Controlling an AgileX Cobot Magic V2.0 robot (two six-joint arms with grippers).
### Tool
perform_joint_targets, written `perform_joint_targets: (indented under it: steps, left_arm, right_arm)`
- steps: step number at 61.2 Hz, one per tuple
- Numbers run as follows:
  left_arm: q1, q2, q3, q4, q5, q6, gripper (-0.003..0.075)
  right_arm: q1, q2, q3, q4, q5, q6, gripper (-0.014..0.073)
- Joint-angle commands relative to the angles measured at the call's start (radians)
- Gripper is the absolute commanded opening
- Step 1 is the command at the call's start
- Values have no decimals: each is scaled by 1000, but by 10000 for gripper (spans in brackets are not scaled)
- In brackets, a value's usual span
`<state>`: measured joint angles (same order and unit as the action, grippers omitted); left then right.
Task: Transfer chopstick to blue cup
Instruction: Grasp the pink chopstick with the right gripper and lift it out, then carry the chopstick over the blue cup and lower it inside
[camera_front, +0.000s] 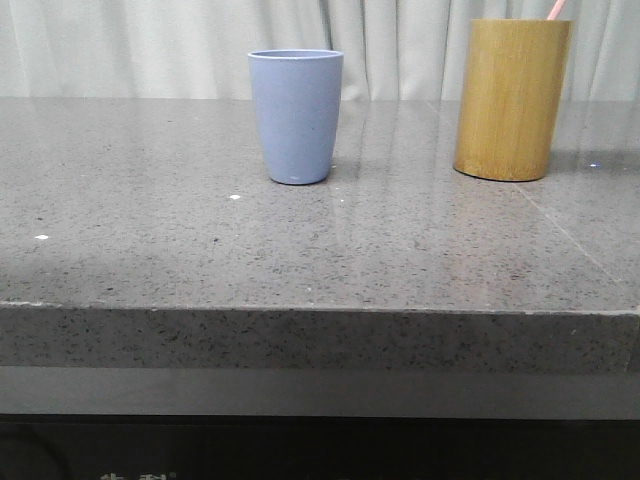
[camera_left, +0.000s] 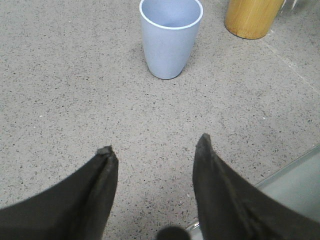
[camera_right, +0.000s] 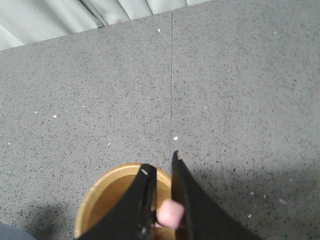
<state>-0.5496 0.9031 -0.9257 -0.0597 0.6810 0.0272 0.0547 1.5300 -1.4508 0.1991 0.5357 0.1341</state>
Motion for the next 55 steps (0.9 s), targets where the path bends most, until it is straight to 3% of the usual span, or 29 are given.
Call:
perform_joint_targets:
  steps: [1, 25, 36, 55]
  left_arm:
    - [0, -11, -24, -11, -73, -9, 356]
    - [0, -11, -24, -11, -73, -9, 356]
    - [0, -11, -24, -11, -73, -9, 356]
    - [0, -11, -24, -11, -73, -9, 356]
  right_arm:
    - [12, -40, -72, -15, -45, -60, -41]
    - [87, -41, -385, -16, 189, -172, -41]
    - [201, -41, -511, -16, 206, -233, -41]
    - [408, 14, -516, -14, 192, -280, -41]
